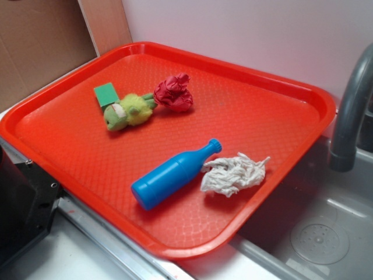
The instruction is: Grab the blue bottle.
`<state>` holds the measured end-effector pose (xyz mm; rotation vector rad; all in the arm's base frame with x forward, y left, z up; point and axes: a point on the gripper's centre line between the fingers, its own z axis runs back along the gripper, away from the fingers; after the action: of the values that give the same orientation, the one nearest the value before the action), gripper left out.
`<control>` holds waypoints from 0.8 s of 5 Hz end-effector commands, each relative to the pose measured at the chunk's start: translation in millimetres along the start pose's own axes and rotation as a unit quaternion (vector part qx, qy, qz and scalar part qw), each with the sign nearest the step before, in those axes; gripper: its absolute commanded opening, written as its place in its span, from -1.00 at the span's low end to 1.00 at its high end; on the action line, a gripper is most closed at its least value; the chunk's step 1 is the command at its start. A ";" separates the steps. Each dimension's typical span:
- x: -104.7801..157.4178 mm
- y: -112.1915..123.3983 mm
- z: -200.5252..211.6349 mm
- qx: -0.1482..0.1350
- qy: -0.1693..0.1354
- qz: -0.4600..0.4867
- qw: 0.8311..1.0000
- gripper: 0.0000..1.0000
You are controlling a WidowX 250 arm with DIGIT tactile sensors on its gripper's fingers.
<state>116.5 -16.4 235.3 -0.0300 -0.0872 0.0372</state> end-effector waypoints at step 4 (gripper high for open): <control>15.6 -50.5 -58.8 -0.023 -0.033 0.064 0.997 1.00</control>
<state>136.4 -65.0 169.6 -0.0626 -0.1254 0.1658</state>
